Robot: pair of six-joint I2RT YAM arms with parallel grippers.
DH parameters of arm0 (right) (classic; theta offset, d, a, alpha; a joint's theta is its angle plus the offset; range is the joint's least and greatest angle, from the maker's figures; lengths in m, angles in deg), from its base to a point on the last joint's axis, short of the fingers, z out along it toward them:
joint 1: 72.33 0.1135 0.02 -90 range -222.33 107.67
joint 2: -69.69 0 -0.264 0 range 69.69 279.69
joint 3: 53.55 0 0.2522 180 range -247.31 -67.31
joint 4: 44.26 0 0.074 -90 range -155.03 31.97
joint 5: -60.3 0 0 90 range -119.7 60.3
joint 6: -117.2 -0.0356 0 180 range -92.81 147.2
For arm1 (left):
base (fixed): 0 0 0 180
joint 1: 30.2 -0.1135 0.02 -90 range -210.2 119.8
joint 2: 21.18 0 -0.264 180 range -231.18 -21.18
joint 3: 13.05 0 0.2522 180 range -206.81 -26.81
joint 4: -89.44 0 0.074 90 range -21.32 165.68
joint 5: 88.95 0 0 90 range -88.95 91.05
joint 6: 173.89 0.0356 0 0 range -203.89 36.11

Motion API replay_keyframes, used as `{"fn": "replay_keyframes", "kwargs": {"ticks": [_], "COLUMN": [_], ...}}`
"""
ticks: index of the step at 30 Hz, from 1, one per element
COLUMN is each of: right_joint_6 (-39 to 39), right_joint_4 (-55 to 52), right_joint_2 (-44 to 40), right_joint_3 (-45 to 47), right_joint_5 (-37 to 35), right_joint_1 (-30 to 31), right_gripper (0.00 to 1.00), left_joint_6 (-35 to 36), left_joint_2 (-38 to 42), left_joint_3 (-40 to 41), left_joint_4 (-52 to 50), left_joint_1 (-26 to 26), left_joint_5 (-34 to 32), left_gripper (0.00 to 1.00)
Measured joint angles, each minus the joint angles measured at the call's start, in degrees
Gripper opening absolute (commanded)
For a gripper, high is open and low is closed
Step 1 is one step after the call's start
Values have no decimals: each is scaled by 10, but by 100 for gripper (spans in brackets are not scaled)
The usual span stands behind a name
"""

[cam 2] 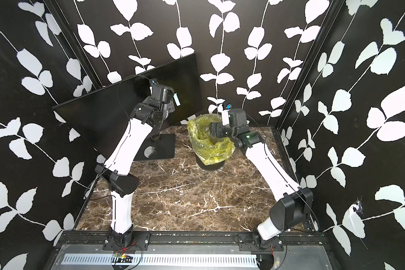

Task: Remove the sticky note from the monitor
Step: Tear off the sticky note from the monitor.

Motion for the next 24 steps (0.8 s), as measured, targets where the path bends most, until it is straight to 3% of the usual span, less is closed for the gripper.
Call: {"fn": "replay_keyframes", "kwargs": {"ticks": [10, 24], "right_joint_6": [1, 13], "right_joint_4": [-12, -18], "right_joint_2": [0, 0], "right_joint_3": [-2, -5], "right_joint_5": [-4, -14], "right_joint_1": [1, 1], "right_gripper": [97, 97], "left_joint_6": [36, 100], "left_joint_2": [-60, -88], "left_joint_3": [-48, -49], "left_joint_4": [10, 39], "left_joint_1": [15, 14], "left_joint_5": [-31, -87], "left_gripper": [69, 61]}}
